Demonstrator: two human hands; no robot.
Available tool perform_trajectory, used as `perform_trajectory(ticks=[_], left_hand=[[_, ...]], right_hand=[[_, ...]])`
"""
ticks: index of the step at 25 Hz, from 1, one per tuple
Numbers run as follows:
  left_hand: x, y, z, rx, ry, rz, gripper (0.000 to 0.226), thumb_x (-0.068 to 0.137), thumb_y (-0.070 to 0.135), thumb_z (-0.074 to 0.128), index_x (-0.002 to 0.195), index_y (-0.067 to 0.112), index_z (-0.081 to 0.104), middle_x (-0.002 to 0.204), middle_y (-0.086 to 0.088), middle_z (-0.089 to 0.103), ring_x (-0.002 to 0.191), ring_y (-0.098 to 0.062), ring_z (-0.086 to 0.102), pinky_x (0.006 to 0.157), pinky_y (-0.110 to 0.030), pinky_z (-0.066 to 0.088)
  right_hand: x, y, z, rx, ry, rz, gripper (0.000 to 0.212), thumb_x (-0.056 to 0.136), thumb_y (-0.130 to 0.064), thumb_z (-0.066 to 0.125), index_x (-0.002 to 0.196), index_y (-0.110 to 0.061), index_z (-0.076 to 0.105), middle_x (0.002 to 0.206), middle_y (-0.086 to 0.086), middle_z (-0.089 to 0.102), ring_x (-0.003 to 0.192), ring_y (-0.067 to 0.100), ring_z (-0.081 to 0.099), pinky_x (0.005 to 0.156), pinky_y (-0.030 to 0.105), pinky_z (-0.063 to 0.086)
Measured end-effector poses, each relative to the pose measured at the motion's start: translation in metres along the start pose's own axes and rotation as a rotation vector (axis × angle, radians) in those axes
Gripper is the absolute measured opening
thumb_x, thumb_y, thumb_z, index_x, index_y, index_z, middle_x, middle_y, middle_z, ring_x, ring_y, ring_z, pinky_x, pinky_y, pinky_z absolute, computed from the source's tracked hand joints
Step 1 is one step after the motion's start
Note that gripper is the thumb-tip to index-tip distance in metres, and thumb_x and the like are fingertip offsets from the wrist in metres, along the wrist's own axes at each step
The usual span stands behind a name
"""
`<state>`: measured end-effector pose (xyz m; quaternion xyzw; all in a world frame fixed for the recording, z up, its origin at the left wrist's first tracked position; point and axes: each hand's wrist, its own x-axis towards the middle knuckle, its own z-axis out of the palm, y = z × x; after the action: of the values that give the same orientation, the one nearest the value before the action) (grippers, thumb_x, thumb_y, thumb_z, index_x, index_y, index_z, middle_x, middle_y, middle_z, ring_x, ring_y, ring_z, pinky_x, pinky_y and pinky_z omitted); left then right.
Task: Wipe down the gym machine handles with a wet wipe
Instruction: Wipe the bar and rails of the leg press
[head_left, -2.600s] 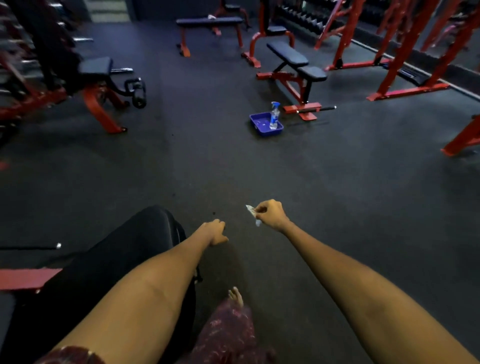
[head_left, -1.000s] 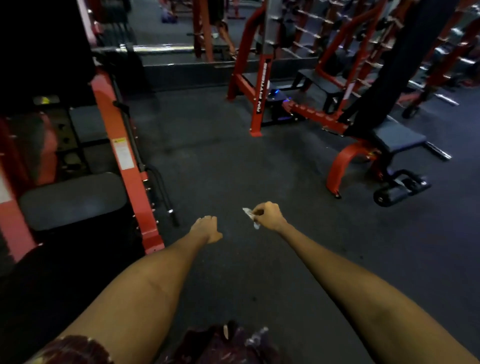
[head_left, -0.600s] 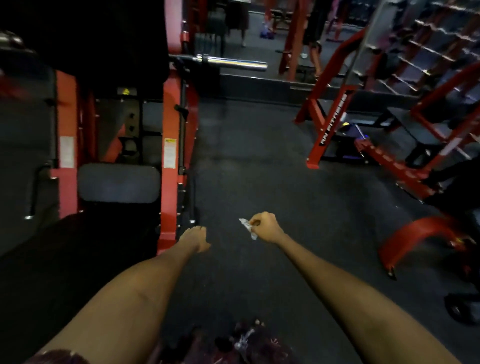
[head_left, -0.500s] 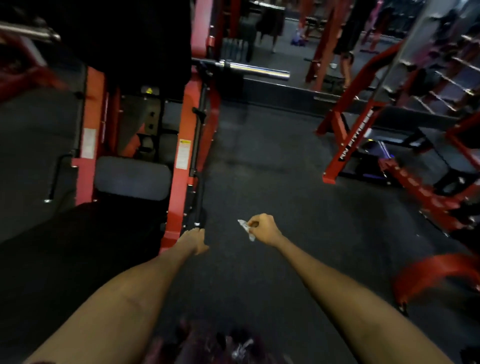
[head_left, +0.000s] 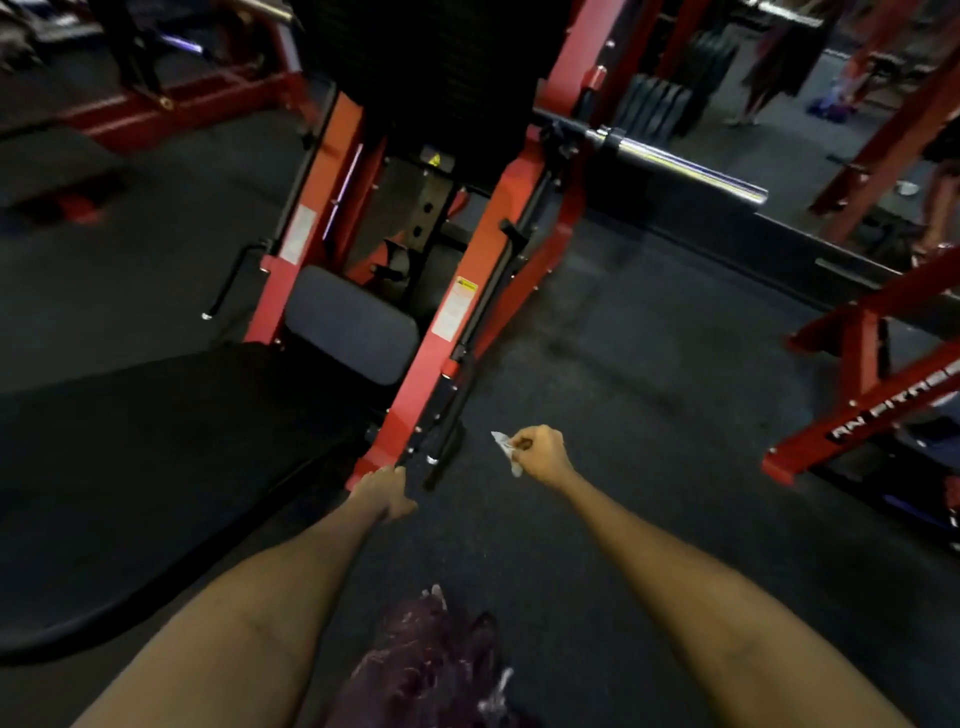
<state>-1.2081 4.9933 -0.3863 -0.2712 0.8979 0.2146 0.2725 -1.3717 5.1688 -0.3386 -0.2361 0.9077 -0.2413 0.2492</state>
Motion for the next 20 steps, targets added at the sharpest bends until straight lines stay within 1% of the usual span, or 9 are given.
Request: perform_trajectory(ticks=[3, 6, 8, 11, 13, 15, 17, 18, 20], left_hand=[[0.03, 0.011, -0.009, -0.076, -0.001, -0.065, 0.057, 0.088, 0.039, 0.056, 0.13, 0.002, 0.042, 0.136, -0.017, 0.045, 0.125, -0.032, 0.046, 0.101, -0.037, 0.038], [0.054, 0.027, -0.015, -0.15, -0.01, -0.111, 0.055, 0.088, 0.038, 0.058, 0.127, 0.002, 0.044, 0.133, -0.018, 0.047, 0.122, -0.033, 0.047, 0.1, -0.038, 0.039], [0.062, 0.037, -0.015, -0.218, 0.003, -0.15, 0.055, 0.088, 0.037, 0.058, 0.128, 0.002, 0.043, 0.134, -0.018, 0.047, 0.123, -0.033, 0.046, 0.1, -0.037, 0.038], [0.076, 0.05, -0.008, -0.336, 0.01, -0.28, 0.057, 0.09, 0.037, 0.057, 0.132, 0.002, 0.04, 0.137, -0.017, 0.044, 0.125, -0.033, 0.045, 0.099, -0.033, 0.038], [0.086, 0.06, 0.002, -0.421, 0.021, -0.37, 0.059, 0.09, 0.037, 0.057, 0.133, 0.002, 0.039, 0.137, -0.018, 0.044, 0.125, -0.032, 0.045, 0.099, -0.033, 0.038], [0.102, 0.073, 0.018, -0.46, 0.055, -0.431, 0.054, 0.09, 0.037, 0.057, 0.129, 0.002, 0.041, 0.133, -0.017, 0.046, 0.121, -0.032, 0.047, 0.097, -0.033, 0.039], [0.122, 0.086, 0.036, -0.503, 0.071, -0.476, 0.049, 0.091, 0.035, 0.056, 0.124, 0.001, 0.044, 0.13, -0.017, 0.047, 0.118, -0.032, 0.049, 0.096, -0.034, 0.039], [0.132, 0.092, 0.046, -0.519, 0.069, -0.491, 0.049, 0.092, 0.035, 0.055, 0.125, 0.001, 0.044, 0.13, -0.017, 0.046, 0.118, -0.031, 0.049, 0.096, -0.034, 0.039], [0.157, 0.104, 0.068, -0.543, 0.056, -0.506, 0.051, 0.092, 0.035, 0.055, 0.129, 0.001, 0.042, 0.133, -0.016, 0.045, 0.12, -0.03, 0.048, 0.098, -0.034, 0.038]], right_hand=[[0.043, 0.002, -0.014, -0.088, -0.108, -0.065, 0.019, 0.081, -0.001, 0.054, 0.088, -0.004, 0.072, 0.075, 0.016, 0.071, 0.074, 0.014, 0.065, 0.075, 0.025, 0.053], [0.083, 0.008, -0.027, -0.128, -0.182, -0.109, 0.02, 0.082, -0.003, 0.053, 0.086, -0.008, 0.071, 0.076, 0.014, 0.071, 0.073, 0.017, 0.067, 0.074, 0.03, 0.055], [0.107, 0.014, -0.032, -0.152, -0.217, -0.123, 0.018, 0.081, -0.004, 0.054, 0.081, -0.009, 0.072, 0.072, 0.012, 0.071, 0.07, 0.016, 0.066, 0.072, 0.03, 0.055], [0.138, 0.025, -0.04, -0.186, -0.293, -0.165, 0.018, 0.08, -0.006, 0.054, 0.077, -0.009, 0.072, 0.067, 0.013, 0.07, 0.067, 0.016, 0.066, 0.07, 0.027, 0.053], [0.162, 0.035, -0.044, -0.134, -0.334, -0.199, 0.016, 0.077, -0.003, 0.055, 0.075, -0.003, 0.07, 0.069, 0.015, 0.07, 0.065, 0.017, 0.064, 0.07, 0.028, 0.054], [0.187, 0.048, -0.039, -0.061, -0.34, -0.237, 0.013, 0.078, -0.005, 0.059, 0.07, 0.001, 0.068, 0.064, 0.015, 0.068, 0.058, 0.013, 0.061, 0.067, 0.029, 0.053], [0.211, 0.06, -0.027, 0.042, -0.324, -0.246, 0.028, 0.085, -0.02, 0.063, 0.066, 0.001, 0.065, 0.056, 0.013, 0.066, 0.05, 0.007, 0.056, 0.066, 0.027, 0.051], [0.221, 0.066, -0.02, 0.084, -0.307, -0.227, 0.029, 0.086, -0.021, 0.062, 0.065, 0.0, 0.065, 0.055, 0.012, 0.065, 0.05, 0.008, 0.056, 0.067, 0.028, 0.052], [0.242, 0.08, -0.006, 0.128, -0.291, -0.177, 0.02, 0.084, -0.011, 0.059, 0.068, -0.001, 0.066, 0.058, 0.012, 0.066, 0.057, 0.015, 0.061, 0.069, 0.032, 0.053]])
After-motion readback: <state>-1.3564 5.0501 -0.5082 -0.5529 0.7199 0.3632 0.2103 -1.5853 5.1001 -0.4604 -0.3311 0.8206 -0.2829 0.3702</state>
